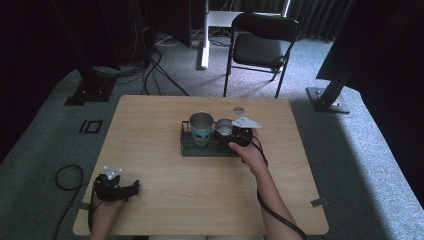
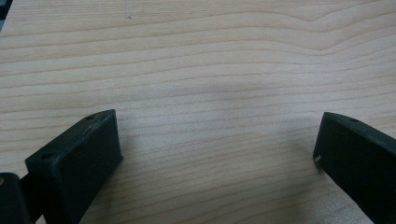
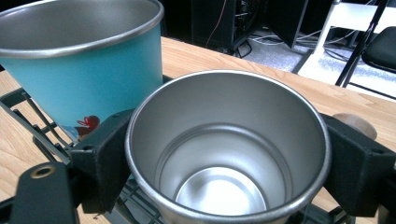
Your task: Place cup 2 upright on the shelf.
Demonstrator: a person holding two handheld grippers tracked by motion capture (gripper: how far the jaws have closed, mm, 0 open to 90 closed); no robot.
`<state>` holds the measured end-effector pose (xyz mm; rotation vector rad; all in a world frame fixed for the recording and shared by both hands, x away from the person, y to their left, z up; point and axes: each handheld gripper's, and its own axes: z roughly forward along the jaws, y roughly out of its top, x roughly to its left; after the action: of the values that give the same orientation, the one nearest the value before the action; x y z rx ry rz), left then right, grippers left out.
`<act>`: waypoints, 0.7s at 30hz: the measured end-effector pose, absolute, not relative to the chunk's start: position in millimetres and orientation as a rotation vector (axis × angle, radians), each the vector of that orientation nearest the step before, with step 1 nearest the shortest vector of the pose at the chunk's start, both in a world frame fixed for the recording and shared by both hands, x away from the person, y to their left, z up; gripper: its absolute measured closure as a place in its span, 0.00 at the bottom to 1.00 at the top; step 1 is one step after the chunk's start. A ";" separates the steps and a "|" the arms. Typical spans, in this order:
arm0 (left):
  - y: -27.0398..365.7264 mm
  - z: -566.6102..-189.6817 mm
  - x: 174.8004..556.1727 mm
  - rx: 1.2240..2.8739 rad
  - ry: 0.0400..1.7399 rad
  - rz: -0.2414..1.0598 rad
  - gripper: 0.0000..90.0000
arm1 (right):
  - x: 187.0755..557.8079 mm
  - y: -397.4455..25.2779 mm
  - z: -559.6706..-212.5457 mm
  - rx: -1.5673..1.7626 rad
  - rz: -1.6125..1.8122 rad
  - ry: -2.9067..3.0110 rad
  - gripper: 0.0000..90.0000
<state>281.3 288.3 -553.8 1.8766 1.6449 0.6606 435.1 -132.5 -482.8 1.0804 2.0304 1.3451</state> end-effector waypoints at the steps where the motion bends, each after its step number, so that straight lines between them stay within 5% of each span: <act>1: 288.3 -553.7 281.3 1.877 1.645 0.661 0.01 | 435.2 -133.1 -482.8 1.082 1.348 2.031 0.15; 21: 288.3 -553.7 281.3 1.878 1.644 0.661 0.01 | 432.2 -144.2 -480.5 1.061 1.398 2.044 0.13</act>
<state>281.3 288.3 -553.7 1.8779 1.6443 0.6606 432.2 -144.2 -480.5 1.0614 2.0442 1.3981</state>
